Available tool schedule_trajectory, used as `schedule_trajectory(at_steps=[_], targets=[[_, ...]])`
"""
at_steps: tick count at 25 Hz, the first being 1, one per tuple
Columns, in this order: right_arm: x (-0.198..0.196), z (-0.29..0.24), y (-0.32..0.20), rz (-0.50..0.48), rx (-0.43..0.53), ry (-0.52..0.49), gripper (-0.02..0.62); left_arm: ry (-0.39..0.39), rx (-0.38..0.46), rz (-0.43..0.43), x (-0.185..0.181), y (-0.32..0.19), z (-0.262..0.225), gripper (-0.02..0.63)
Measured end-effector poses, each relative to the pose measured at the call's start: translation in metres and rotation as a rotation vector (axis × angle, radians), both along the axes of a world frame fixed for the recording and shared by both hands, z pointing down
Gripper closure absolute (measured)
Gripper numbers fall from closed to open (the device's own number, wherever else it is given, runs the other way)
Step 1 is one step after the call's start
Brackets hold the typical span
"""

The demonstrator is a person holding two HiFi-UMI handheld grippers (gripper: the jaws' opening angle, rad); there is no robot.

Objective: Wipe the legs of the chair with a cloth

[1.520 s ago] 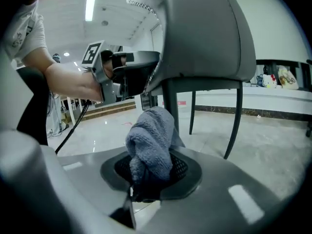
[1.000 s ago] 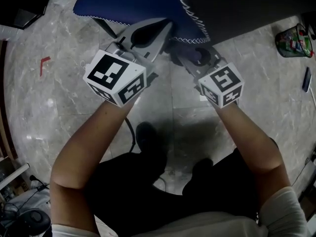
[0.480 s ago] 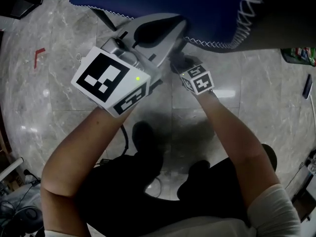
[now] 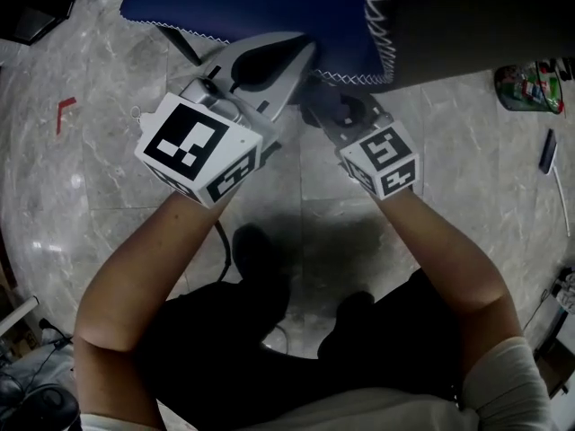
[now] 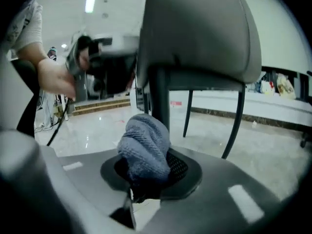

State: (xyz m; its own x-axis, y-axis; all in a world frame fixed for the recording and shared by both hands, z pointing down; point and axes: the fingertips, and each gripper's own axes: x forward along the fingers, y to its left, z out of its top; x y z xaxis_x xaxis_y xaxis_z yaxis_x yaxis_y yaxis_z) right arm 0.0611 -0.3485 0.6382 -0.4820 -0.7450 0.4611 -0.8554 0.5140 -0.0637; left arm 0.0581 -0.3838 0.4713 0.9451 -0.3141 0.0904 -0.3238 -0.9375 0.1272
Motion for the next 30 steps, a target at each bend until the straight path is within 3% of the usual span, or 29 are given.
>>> schedule_trajectory(at_steps=[4,9,12,17,21,26,30], targets=[[0.004,-0.071,-0.002,0.006,0.094,-0.033,0.508,0.001,-0.017,-0.009,-0.001,0.000,-0.001,0.600],[0.008,-0.028,-0.006,0.033,0.075,-0.013,0.509,0.000,-0.026,-0.020,0.000,-0.002,-0.001,0.600],[0.008,0.036,-0.004,0.036,-0.022,0.027,0.509,0.001,-0.027,-0.010,0.001,-0.002,0.001,0.600],[0.003,0.168,0.001,0.038,-0.290,0.084,0.509,0.009,-0.037,0.004,0.001,-0.002,0.001,0.600],[-0.005,0.212,-0.002,0.043,-0.385,0.115,0.509,0.007,-0.036,0.009,0.001,-0.002,0.002,0.600],[-0.003,0.202,-0.001,0.055,-0.387,0.089,0.509,0.004,-0.035,0.008,0.000,-0.002,0.004,0.600],[0.000,0.132,-0.002,0.057,-0.251,-0.003,0.509,0.001,-0.028,0.001,0.000,-0.002,0.005,0.600]])
